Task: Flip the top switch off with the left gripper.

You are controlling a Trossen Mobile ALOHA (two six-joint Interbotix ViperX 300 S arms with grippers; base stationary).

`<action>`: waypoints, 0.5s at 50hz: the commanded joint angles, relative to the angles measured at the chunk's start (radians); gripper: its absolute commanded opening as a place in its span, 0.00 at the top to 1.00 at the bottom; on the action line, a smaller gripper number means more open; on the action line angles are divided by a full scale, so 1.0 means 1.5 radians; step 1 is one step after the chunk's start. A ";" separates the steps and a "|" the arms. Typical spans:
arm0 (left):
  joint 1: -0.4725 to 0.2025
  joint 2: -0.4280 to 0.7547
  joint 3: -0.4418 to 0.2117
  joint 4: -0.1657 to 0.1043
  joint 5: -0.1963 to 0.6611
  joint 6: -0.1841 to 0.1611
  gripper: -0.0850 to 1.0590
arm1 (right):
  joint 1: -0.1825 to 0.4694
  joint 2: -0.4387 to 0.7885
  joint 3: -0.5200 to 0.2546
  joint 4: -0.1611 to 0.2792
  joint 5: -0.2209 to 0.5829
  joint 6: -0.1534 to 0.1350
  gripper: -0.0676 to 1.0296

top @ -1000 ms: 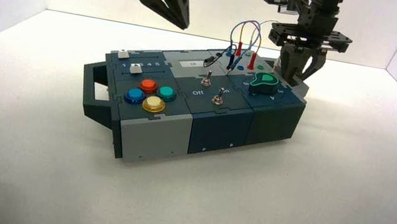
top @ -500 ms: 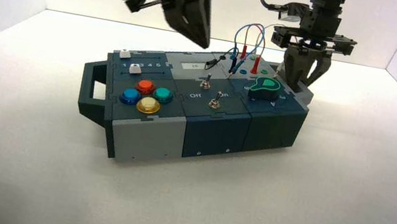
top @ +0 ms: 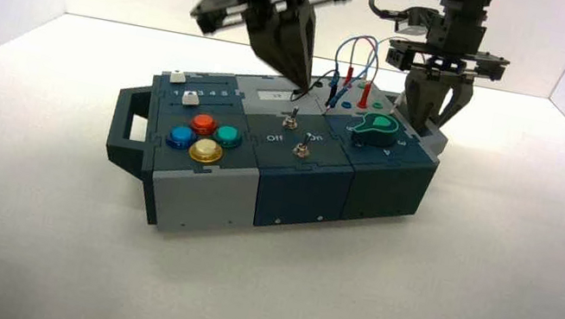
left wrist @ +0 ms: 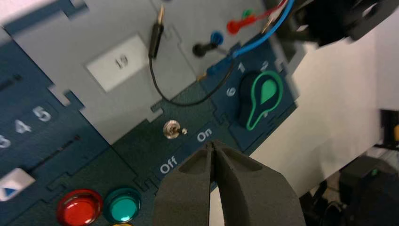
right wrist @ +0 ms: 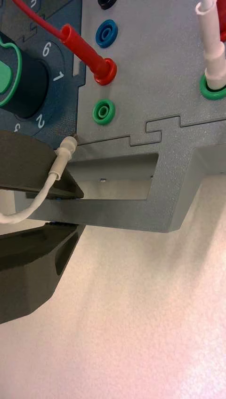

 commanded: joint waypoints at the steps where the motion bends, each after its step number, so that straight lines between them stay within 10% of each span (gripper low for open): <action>1: -0.008 0.009 -0.018 -0.005 -0.001 -0.003 0.96 | 0.013 -0.025 -0.018 0.005 0.006 -0.001 0.96; 25: -0.008 0.057 -0.059 -0.005 0.007 0.002 0.96 | 0.013 -0.015 -0.028 0.005 0.005 -0.002 0.96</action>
